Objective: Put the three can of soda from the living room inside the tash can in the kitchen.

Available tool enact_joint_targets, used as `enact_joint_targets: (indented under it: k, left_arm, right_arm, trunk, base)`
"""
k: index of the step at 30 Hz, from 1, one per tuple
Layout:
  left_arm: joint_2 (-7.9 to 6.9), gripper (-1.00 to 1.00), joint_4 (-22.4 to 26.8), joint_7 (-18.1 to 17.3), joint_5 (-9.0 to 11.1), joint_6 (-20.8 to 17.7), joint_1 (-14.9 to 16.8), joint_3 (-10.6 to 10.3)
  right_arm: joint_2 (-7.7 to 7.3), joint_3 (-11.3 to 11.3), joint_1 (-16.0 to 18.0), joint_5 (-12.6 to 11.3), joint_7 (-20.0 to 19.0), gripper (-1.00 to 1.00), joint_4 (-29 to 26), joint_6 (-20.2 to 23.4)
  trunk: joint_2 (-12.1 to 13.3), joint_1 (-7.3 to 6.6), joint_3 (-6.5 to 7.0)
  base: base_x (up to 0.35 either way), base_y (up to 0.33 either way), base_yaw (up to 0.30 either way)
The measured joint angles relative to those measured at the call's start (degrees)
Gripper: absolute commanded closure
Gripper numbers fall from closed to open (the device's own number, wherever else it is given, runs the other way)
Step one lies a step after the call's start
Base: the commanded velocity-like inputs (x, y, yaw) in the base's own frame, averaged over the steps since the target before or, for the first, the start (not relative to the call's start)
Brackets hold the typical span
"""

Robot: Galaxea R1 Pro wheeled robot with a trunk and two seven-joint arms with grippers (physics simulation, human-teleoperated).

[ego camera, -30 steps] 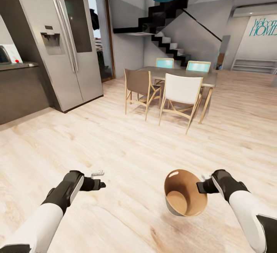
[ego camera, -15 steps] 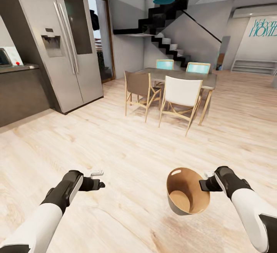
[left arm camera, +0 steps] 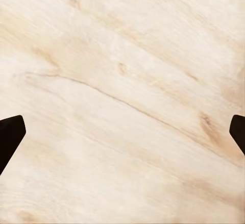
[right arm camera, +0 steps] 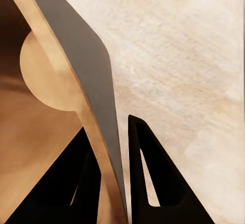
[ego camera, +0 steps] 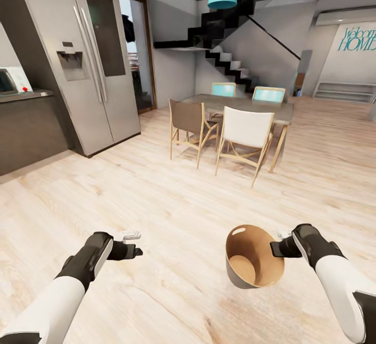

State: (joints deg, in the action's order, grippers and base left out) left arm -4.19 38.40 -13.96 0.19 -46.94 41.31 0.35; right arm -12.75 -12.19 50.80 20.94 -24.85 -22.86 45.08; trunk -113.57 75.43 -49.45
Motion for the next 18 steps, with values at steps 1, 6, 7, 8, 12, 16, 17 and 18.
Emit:
enact_joint_targets:
  k: [1,6,7,8,12,16,17,18]
  left_arm:
    - [0.02,-1.0,-0.1,0.0,0.0,0.0,0.0,0.0]
    - [0.05,-1.0,-0.1,0.1,0.0,0.0,0.0,0.0]
    - [0.07,-1.0,-0.1,0.1,0.0,0.0,0.0,0.0]
    - [0.1,-1.0,-0.1,0.1,0.0,0.0,0.0,0.0]
    - [0.1,-1.0,-0.1,0.1,0.0,0.0,0.0,0.0]
    - [0.12,-1.0,0.1,0.1,0.0,0.0,0.0,0.0]
    - [0.11,-1.0,0.3,0.1,0.0,0.0,0.0,0.0]
    - [0.13,-1.0,0.8,0.0,0.1,0.0,-0.1,0.1]
  right_arm:
    - [0.02,0.0,0.0,-0.1,0.0,1.0,-0.3,0.1]
    - [0.42,0.1,-0.1,-0.1,0.0,1.0,-0.7,0.1]
    - [0.47,0.1,-0.1,-0.1,0.0,1.0,-0.7,0.1]
    - [0.57,0.1,-0.1,-0.1,0.0,1.0,-0.7,0.1]
    - [0.8,0.3,-0.1,-0.1,0.0,1.0,-0.8,0.1]
    - [0.93,0.3,-0.1,-0.5,-0.1,1.0,-0.8,0.0]
    - [0.95,0.3,-0.1,-0.5,-0.1,1.0,-0.8,0.0]
    - [0.95,0.3,-0.1,-0.4,-0.1,1.0,-0.9,0.0]
  trunk:
    - [0.4,-0.22,0.18]
    - [2.4,-1.32,1.07]
    - [2.8,-1.54,1.25]
    - [3.2,-1.76,1.43]
    - [4.8,-2.63,2.15]
    - [5.6,-3.08,2.55]
    - [5.6,-3.08,2.57]
    - [5.6,-3.08,2.58]
  base:
    - [0.0,0.0,0.0]
    - [0.0,0.0,0.0]
    - [0.0,0.0,0.0]
    - [0.0,0.0,0.0]
    - [0.0,0.0,0.0]
    - [0.0,0.0,-0.073]
    - [0.0,0.0,-0.199]
    - [0.0,0.0,-0.209]
